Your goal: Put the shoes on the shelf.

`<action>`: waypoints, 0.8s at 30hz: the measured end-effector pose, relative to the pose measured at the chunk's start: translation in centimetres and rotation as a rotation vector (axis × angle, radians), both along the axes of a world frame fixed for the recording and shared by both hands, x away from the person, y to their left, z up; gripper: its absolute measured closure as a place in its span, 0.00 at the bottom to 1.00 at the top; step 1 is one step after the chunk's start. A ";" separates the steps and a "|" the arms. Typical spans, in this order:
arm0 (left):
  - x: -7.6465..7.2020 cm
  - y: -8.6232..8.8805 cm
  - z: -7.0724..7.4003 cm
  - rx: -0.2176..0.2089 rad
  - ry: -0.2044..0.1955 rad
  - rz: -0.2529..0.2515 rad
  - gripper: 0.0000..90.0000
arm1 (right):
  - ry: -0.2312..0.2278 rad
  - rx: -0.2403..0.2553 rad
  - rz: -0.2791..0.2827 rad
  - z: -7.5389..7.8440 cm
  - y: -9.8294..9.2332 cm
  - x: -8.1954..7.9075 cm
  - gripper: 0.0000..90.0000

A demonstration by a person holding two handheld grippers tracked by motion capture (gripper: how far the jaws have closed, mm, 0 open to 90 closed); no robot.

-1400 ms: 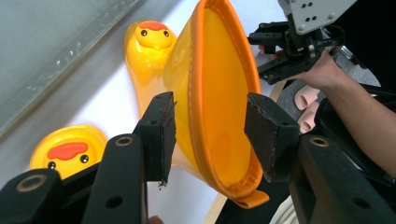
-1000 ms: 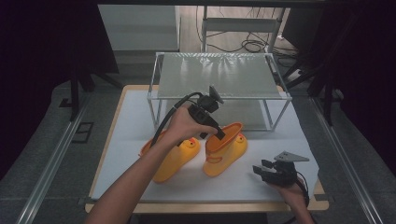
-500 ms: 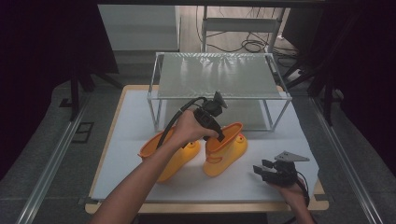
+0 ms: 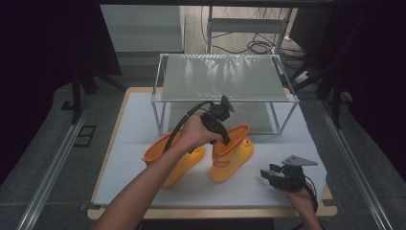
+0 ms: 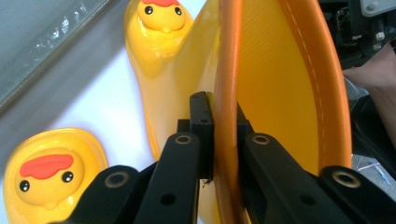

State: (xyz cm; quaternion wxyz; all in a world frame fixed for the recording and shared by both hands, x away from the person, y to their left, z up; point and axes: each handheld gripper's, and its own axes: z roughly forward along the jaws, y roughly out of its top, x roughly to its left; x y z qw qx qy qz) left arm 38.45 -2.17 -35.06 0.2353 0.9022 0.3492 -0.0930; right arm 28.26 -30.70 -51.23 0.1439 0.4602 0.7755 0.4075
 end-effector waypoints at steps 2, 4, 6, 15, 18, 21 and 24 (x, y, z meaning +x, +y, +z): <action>-0.1 0.0 0.3 -0.004 -0.003 -0.006 0.97 | -0.001 -0.001 -0.001 0.0 -0.1 0.0 0.52; -0.3 0.0 0.6 -0.009 -0.007 -0.011 0.97 | 0.001 0.002 -0.003 0.0 -0.1 0.0 0.52; -0.5 0.3 1.0 -0.011 -0.013 -0.017 0.97 | -0.003 0.002 -0.004 0.1 -0.2 0.0 0.52; -2.3 2.7 2.9 -0.030 -0.048 -0.010 0.97 | -0.008 0.007 -0.009 0.2 -0.2 -0.1 0.53; -3.1 3.7 3.1 -0.027 -0.065 -0.007 0.97 | -0.010 0.005 -0.007 0.2 -0.1 -0.1 0.53; -3.7 4.8 3.1 -0.020 -0.078 -0.010 0.97 | -0.005 0.004 -0.006 0.2 0.0 -0.1 0.53; -4.5 6.0 3.1 -0.027 -0.088 -0.012 0.97 | -0.005 0.001 -0.003 0.1 0.1 -0.1 0.53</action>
